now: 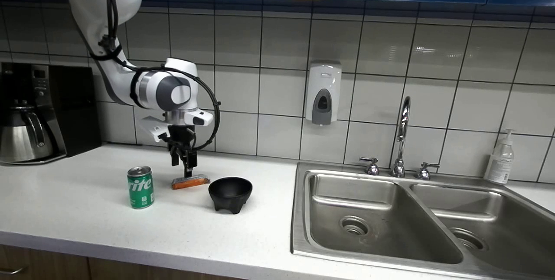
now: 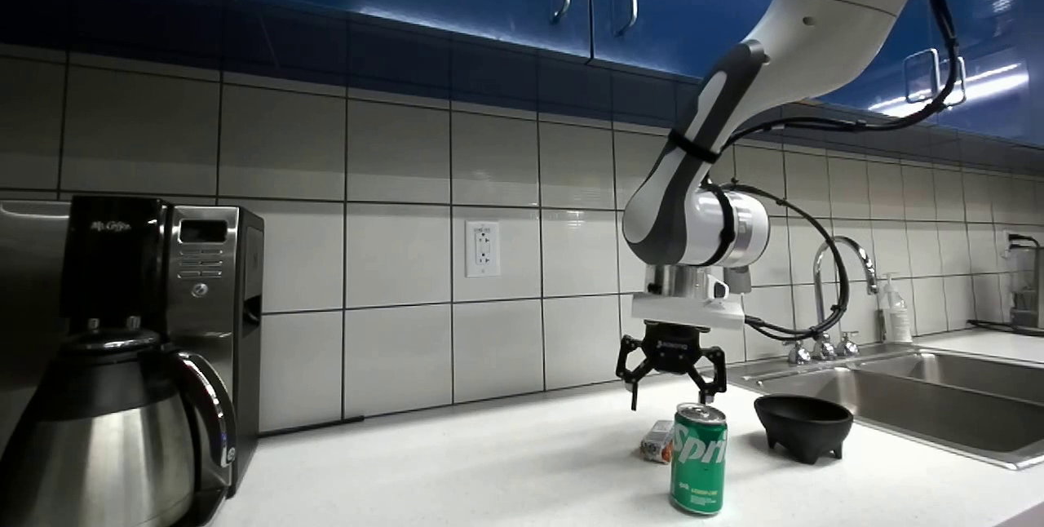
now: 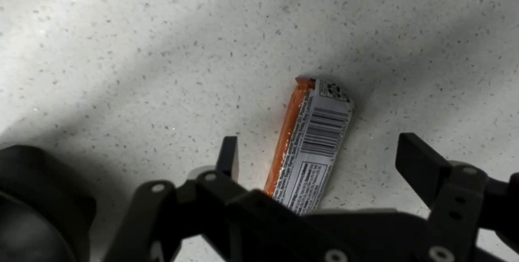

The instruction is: Put the candy bar into the bowl

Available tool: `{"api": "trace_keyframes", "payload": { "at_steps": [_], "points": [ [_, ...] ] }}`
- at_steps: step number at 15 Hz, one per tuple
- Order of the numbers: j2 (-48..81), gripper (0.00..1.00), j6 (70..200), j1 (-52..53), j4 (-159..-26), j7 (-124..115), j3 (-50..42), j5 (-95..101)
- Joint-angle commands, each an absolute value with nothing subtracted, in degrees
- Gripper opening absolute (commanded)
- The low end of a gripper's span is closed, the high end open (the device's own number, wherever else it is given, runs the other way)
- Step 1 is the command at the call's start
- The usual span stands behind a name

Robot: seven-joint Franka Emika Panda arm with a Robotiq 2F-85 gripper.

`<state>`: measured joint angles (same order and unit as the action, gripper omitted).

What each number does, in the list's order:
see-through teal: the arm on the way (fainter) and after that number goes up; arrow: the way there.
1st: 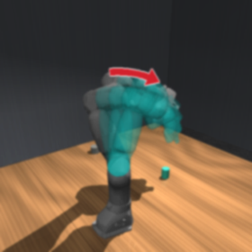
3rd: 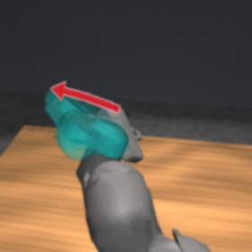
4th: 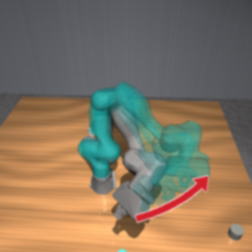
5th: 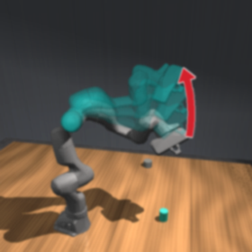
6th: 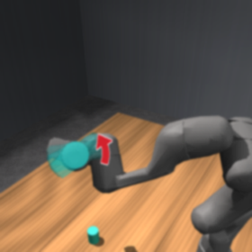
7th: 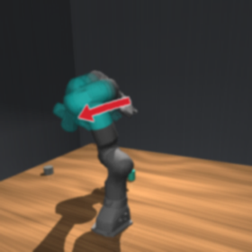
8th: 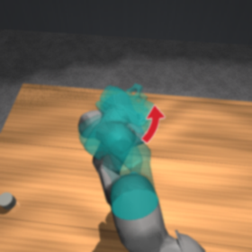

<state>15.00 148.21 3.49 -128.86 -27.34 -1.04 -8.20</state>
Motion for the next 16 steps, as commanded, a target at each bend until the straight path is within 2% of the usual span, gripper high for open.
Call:
{"api": "trace_keyframes", "payload": {
  "at_steps": [1, 15, 16],
  "points": [
    [17.5, 1.0, 147.7, 4.6, -126.3, -30.4, -2.6, -6.8],
    [22.6, 1.0, 147.4, 5.6, -122.3, -30.7, -3.8, -7.6],
    [22.8, 0.82, 147.3, 5.6, -122.1, -30.6, -3.8, -7.5]
  ]
}}
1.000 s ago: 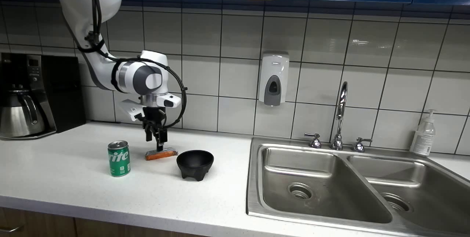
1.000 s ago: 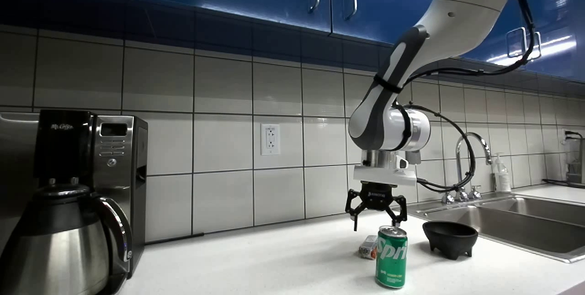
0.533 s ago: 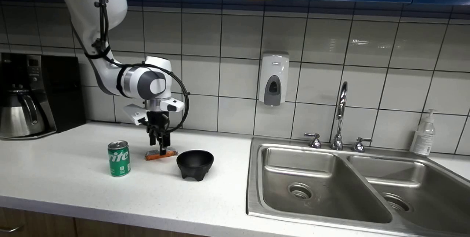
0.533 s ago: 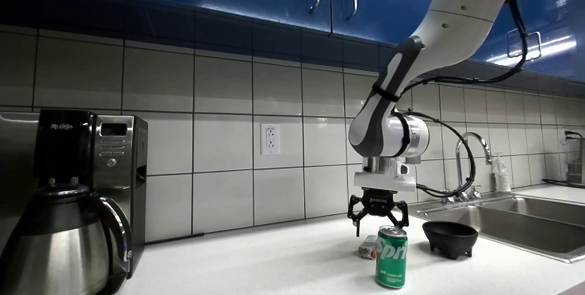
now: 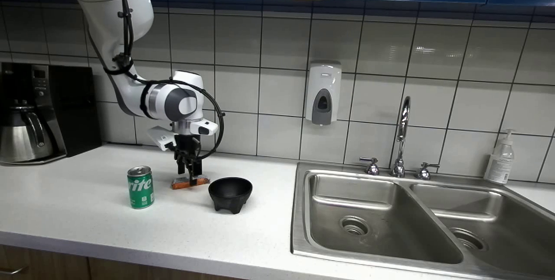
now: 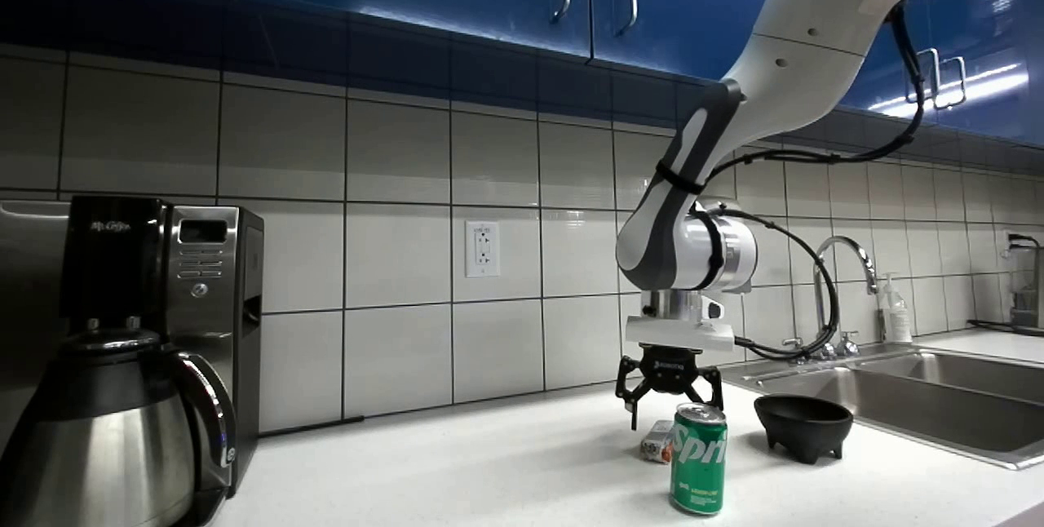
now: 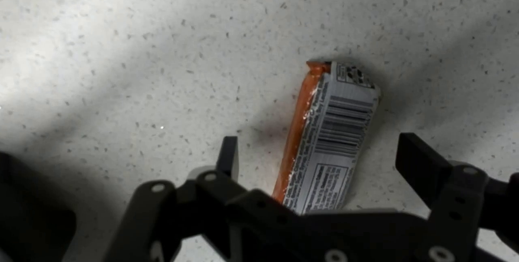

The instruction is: Put the candy bar into the bowl

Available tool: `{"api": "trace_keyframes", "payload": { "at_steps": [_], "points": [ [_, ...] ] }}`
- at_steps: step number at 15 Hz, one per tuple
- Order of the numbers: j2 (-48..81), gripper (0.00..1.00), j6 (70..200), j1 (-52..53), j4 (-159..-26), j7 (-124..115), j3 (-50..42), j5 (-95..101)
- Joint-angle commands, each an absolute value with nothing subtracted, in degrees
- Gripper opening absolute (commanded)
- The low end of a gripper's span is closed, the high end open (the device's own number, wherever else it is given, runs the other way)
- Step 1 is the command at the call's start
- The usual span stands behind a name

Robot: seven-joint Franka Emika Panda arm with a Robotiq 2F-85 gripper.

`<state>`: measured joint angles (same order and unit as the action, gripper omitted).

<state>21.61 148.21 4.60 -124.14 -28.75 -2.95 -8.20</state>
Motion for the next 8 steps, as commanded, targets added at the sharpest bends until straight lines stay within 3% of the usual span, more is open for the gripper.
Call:
{"api": "trace_keyframes", "payload": {
  "at_steps": [1, 8],
  "points": [
    [22.9, 0.74, 147.2, 5.6, -121.8, -30.5, -3.8, -7.6],
    [23.4, 0.22, 146.3, 4.8, -121.2, -28.9, -3.1, -9.1]
  ]
}}
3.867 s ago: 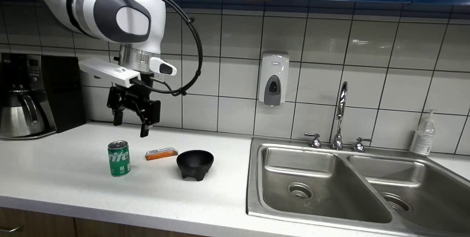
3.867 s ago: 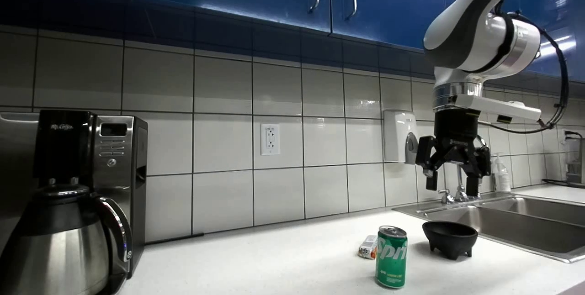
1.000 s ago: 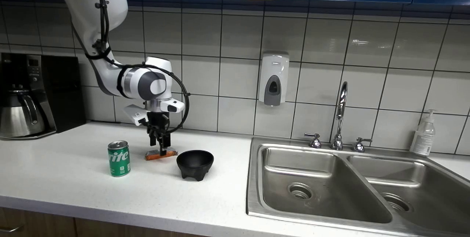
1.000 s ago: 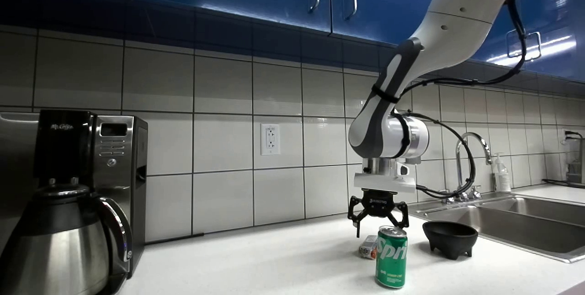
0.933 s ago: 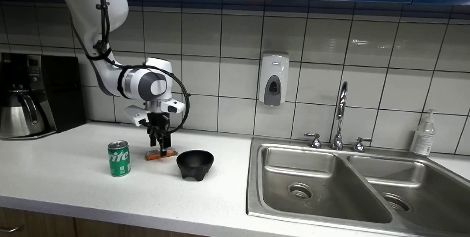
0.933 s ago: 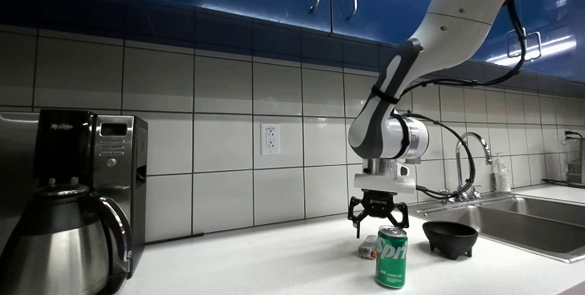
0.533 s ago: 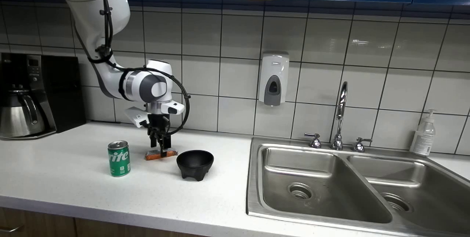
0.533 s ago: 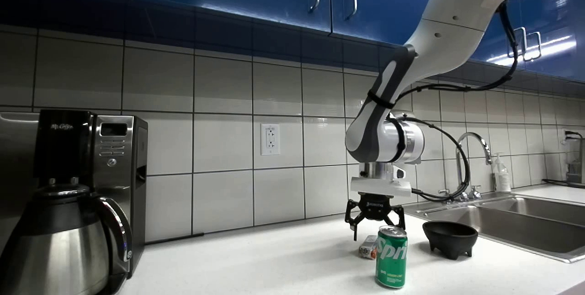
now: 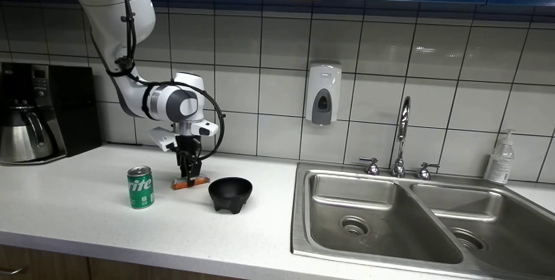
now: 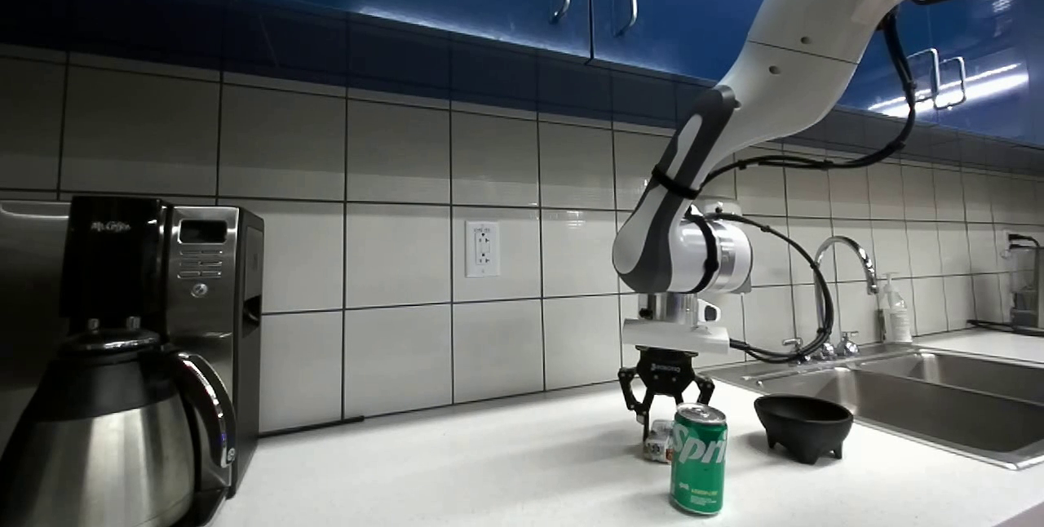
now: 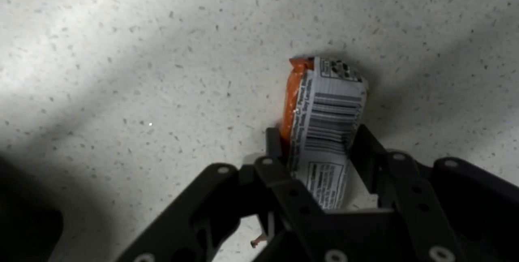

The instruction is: Put the candy bar into the bowl

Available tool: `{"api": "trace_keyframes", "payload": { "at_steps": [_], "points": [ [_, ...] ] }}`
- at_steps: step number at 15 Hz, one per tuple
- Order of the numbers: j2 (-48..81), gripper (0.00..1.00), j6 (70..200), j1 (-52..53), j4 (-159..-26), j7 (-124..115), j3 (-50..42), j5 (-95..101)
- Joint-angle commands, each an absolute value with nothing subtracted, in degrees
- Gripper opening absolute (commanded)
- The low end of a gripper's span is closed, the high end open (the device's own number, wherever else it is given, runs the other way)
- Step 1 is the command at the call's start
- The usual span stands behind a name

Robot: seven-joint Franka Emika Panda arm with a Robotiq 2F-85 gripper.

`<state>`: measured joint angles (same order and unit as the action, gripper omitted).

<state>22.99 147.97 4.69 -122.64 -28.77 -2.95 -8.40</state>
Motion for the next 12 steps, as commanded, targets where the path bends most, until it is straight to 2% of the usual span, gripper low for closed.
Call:
{"api": "trace_keyframes", "payload": {
  "at_steps": [1, 12],
  "points": [
    [23.2, 0.21, 146.2, 4.5, -121.3, -28.5, -2.8, -9.5],
    [14.5, 0.2, 149.4, 4.4, -127.5, -26.6, -2.2, -10.1]
  ]
}}
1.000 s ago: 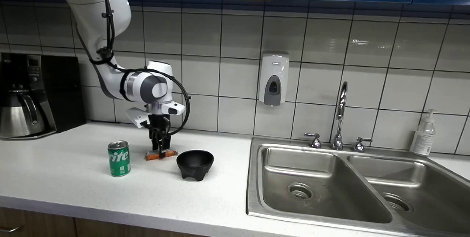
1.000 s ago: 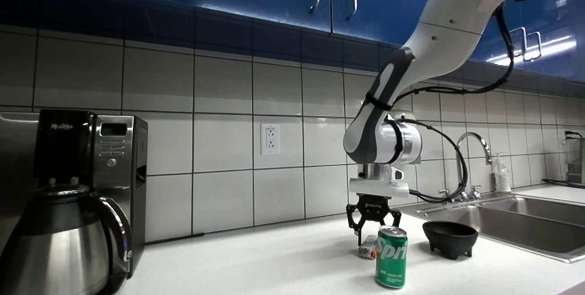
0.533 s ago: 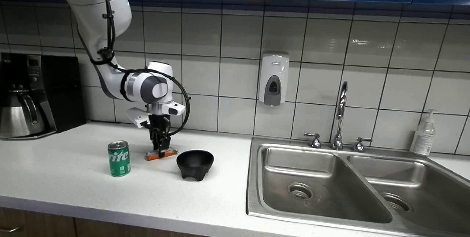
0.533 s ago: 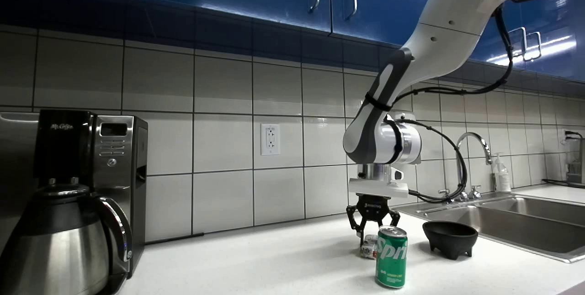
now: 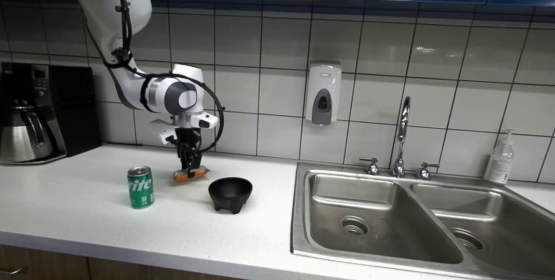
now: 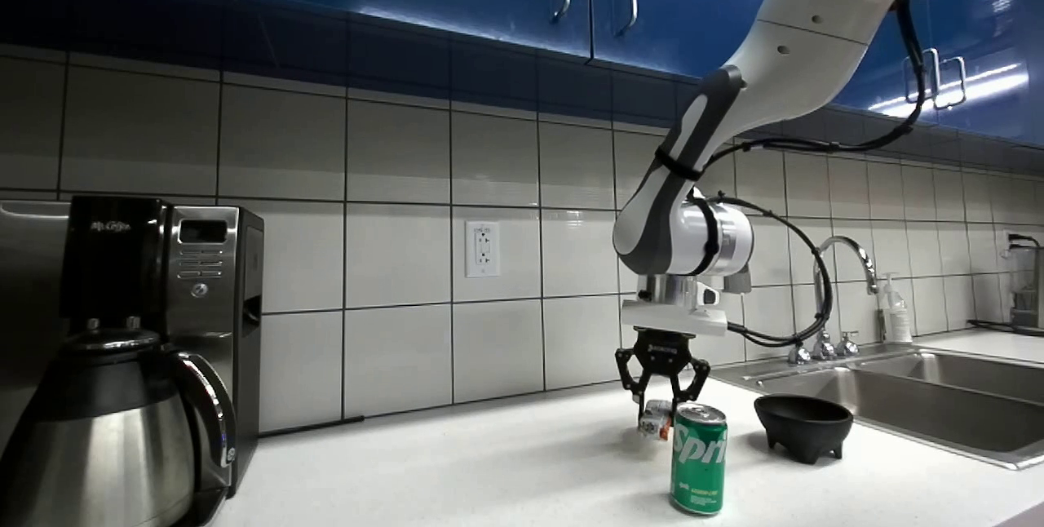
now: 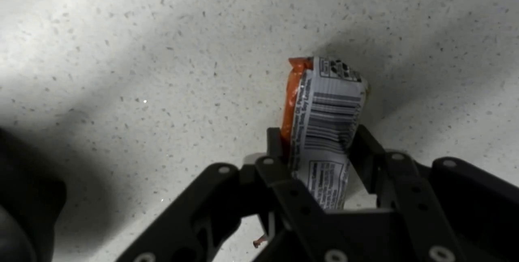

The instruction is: Put the candy bar into the bowl

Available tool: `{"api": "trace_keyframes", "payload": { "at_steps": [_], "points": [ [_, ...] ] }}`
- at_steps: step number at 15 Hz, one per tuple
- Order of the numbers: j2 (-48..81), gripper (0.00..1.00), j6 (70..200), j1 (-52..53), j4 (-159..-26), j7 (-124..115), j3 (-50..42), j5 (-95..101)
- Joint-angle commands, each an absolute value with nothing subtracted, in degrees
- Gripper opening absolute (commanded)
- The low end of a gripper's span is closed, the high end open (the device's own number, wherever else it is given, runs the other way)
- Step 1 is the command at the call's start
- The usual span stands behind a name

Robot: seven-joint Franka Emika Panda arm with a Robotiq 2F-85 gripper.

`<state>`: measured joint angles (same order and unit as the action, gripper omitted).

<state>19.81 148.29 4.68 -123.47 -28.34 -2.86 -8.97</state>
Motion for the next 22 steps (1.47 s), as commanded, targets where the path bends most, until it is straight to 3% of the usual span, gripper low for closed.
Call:
{"api": "trace_keyframes", "payload": {
  "at_steps": [1, 10, 22],
  "points": [
    [13.1, 0.2, 149.8, 4.3, -128.4, -26.4, -2.1, -10.2],
    [2.8, 0.2, 153.0, 2.6, -136.4, -25.6, -2.4, -10.7],
    [-1.0, 0.2, 153.6, -2.3, -141.5, -26.3, -4.8, -10.5]
  ]
}}
